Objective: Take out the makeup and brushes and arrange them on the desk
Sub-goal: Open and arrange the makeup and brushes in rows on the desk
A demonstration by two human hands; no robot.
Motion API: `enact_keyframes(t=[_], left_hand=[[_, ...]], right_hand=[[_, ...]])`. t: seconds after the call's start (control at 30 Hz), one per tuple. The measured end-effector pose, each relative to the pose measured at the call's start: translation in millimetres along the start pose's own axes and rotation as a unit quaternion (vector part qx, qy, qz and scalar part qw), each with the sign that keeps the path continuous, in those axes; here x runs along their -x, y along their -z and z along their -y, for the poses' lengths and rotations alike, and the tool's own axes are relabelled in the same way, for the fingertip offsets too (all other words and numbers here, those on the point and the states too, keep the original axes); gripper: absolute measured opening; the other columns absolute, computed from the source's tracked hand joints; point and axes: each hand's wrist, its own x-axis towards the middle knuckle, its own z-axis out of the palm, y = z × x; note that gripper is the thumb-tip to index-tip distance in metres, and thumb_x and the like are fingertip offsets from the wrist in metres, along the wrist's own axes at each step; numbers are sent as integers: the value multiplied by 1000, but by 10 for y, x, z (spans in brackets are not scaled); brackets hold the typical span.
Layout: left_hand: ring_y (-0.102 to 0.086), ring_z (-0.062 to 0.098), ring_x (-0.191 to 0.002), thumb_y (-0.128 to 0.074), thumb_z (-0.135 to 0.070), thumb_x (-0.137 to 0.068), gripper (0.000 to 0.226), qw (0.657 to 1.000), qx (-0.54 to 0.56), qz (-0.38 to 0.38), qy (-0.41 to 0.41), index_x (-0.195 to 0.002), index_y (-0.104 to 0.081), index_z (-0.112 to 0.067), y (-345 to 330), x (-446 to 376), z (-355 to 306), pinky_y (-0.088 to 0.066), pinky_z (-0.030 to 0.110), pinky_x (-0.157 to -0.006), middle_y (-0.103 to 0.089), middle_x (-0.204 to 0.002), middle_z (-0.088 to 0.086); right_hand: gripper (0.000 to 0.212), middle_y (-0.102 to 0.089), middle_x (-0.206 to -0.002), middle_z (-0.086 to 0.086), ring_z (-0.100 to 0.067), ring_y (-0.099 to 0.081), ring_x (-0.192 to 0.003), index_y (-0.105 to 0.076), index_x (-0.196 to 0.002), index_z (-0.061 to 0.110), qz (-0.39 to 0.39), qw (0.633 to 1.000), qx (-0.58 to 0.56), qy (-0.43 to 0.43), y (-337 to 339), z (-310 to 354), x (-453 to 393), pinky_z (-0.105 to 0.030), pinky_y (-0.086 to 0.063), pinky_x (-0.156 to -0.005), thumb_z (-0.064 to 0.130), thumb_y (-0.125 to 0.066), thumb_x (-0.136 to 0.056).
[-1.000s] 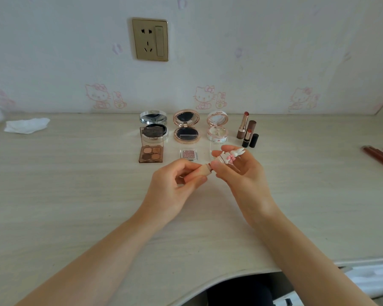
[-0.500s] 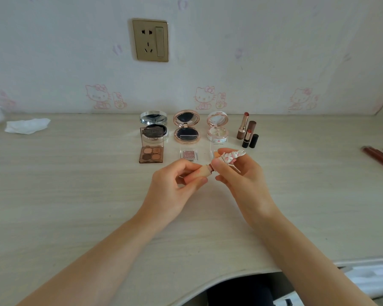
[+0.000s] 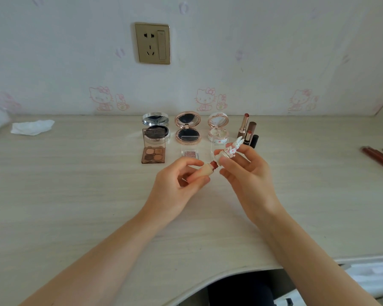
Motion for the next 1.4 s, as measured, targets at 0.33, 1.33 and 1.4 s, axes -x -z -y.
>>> enact_keyframes(t=[0.33,1.33,1.4], left_hand=[[-67,20,-97,-65,-15,-89,35,994,-5,81,-73,-113,-55,-38,-5,31,-15,-52,29,-82,-71,-97,-6],[-54,16,-88,-65,-28,-88,23,914,-287,156,-239,-110,-69,-21,-794,-214,-211,-48,34,-79,-63,-89,-5],[-55,18,-85,-64,-25,-89,18,912,-295,134,-250,-105,-71,-19,-834,-223,-217,-48,34,-76,-65,-85,-3]], right_hand=[[27,-63,-114,-24,-25,-64,-96,-64,-114,7,-21,998,-26,-55,80,153,-72,-33,-51,-81,8,-65,-87],[19,-70,-84,-6,-13,-68,-72,-67,-104,8,2,969,195,-150,818,401,-501,-22,-45,-60,7,-67,-85],[21,-69,-82,-6,-13,-69,-71,-66,-106,7,2,965,214,-151,804,383,-545,-23,-46,-61,6,-67,-85]])
